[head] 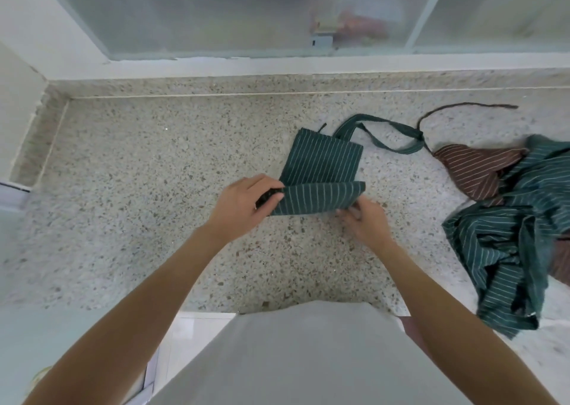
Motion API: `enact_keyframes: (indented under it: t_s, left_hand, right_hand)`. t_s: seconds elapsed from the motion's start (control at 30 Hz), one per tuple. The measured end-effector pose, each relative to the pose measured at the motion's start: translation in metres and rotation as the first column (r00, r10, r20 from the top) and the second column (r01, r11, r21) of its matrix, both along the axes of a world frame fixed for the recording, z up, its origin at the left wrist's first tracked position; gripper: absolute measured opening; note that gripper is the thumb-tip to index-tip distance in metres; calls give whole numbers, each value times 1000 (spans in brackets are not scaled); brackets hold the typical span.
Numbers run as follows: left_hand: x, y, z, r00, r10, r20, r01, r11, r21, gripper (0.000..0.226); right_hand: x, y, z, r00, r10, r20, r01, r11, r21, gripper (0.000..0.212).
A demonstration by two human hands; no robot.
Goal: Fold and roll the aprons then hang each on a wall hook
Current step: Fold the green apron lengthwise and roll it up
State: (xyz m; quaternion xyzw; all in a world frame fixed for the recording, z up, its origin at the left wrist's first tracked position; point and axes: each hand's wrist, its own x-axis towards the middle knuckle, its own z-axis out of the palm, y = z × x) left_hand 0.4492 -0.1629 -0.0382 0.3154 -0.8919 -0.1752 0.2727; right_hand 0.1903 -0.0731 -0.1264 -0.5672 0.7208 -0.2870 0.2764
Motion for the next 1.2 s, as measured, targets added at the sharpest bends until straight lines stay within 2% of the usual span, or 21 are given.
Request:
enact_keyframes:
  t_s: [0.1,0.2,0.37,0.53,0.67,0.73,0.8,1.0,1.1,1.17,1.2]
  left_hand:
    - [-21,-20,15,995,61,-73,-52,992,115,26]
    - [-43,-54,11,988,151,-21,-140,953,268,22]
    - [-74,-96,-19,985,116,125,-156,907,391,24]
    - [-97,-116,-50,985,24,174,-108,865,490,26]
    - [-114,-121,-68,984,-8,177,-89,840,536,28]
    - [-117,-120,-77,977,14,214,-122,857,501,28]
    - [-117,-120,-83,971,49,233,-157,868,471,27]
    - [-116,-120,-90,981,80,174,-150,885,441,24]
    - [-113,-119,-91,957,128,259,-207,930,304,31]
    - [-113,-112,-76,955,174,240,-227,950,217,40]
    - [-111,-105,-65,964,158,216,-201,960,197,41]
  right_hand:
    - [1,2,0,979,-94,180,83,994,66,20]
    - [-3,8,0,919,-206,336,164,975,149,11]
    - [-14,11,4,905,-285,316,213,946,246,16]
    - [-18,11,2,925,-319,205,243,914,326,15]
    - [-12,11,2,842,-472,261,365,855,370,31]
    - [-10,6,5,815,-536,220,427,812,398,28]
    - [-9,0,6,830,-543,128,459,796,395,22]
    - [-3,-7,5,865,-485,-127,501,822,272,18]
    - [-2,-10,3,871,-454,-190,490,835,251,15]
    - [-1,-11,5,878,-404,-257,461,859,223,12]
    - [-1,-11,5,878,-357,-319,421,892,162,13]
